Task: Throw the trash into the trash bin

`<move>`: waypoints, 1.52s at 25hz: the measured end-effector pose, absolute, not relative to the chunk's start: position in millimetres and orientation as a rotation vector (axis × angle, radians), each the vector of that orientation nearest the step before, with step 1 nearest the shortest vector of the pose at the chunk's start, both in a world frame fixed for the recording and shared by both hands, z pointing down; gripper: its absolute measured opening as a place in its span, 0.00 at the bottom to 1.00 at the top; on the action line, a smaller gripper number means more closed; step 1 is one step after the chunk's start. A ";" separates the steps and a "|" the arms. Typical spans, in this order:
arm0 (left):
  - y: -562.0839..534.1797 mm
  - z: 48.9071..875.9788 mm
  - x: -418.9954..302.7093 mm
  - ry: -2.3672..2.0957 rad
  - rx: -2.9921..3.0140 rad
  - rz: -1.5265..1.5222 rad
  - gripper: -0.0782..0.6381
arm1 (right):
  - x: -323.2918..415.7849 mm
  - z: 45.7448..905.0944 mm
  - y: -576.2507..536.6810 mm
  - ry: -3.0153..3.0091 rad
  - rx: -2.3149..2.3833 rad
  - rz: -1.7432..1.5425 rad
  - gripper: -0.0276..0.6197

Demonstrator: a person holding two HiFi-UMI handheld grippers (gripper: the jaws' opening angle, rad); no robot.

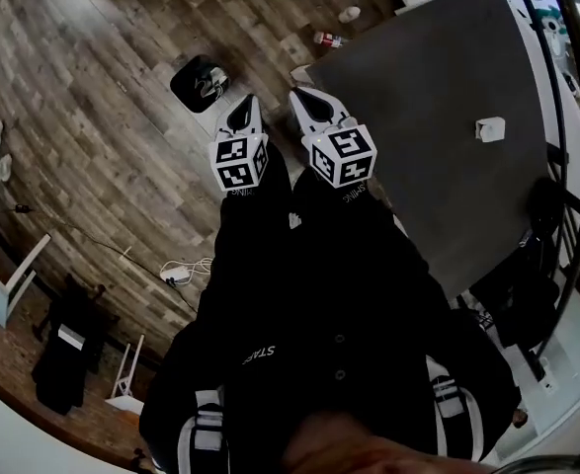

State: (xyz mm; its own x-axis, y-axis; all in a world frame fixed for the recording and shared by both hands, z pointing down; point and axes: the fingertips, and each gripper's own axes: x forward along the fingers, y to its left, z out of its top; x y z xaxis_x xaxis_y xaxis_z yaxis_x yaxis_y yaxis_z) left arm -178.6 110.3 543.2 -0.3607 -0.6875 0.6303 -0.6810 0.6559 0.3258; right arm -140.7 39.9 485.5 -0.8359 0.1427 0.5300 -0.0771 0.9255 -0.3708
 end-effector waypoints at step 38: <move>-226.7 262.3 268.6 -1.565 2.382 0.159 0.11 | 359.6 228.0 -217.0 -2.601 1.535 0.391 0.07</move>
